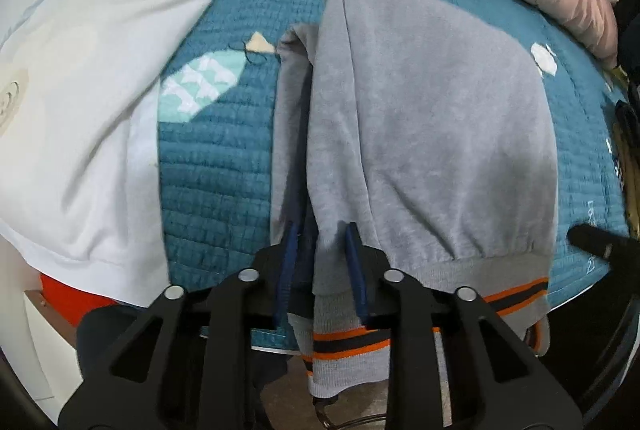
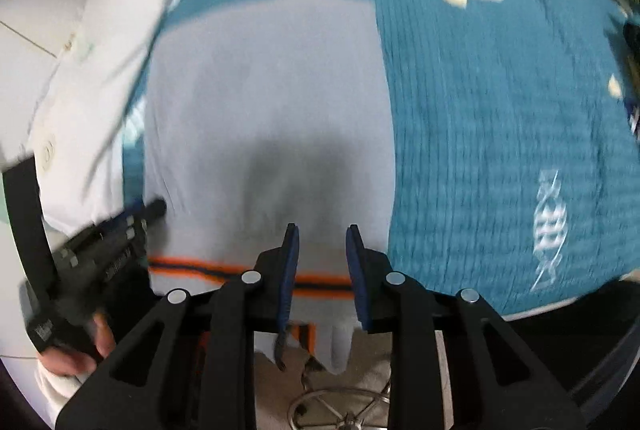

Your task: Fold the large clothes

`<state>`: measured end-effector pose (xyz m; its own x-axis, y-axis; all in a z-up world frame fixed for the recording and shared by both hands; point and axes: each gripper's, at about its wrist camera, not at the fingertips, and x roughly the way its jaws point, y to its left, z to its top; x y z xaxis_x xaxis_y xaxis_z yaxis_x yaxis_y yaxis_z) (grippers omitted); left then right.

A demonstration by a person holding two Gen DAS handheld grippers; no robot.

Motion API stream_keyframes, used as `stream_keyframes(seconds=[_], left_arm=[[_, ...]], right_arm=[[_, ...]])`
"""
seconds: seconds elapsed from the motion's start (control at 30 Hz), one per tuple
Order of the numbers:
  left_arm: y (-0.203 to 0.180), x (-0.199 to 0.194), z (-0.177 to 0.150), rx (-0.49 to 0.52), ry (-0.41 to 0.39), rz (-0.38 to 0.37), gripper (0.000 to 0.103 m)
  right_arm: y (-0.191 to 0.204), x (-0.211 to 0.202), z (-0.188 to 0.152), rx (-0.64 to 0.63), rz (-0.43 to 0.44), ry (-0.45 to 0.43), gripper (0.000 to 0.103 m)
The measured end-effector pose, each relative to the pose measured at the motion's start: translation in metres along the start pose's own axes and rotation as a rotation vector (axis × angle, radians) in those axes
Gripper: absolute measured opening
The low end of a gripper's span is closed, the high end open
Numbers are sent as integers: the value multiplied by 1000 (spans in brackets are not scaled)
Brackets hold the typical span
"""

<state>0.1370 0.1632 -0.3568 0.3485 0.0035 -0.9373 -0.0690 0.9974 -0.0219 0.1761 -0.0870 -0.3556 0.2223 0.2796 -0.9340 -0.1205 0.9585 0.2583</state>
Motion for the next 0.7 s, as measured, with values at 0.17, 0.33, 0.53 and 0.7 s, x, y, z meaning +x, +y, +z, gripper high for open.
stream_keyframes(seconds=[0.17,0.33,0.53,0.7], left_arm=[[-1,-17,22,10,-56,-4,22],[-14,-21,56,52,-98,13,22],[-33,-15,102,58,-130,-3,22],[-36,18,131,28,-105,1,23]], right_arm=[[8,-6,38,-15,-15,-49,23],[18,1,66,-7,-13,-79,23],[35,14,101,-9,-17,-129,23],[40,37,120,1,-4,-141,23]])
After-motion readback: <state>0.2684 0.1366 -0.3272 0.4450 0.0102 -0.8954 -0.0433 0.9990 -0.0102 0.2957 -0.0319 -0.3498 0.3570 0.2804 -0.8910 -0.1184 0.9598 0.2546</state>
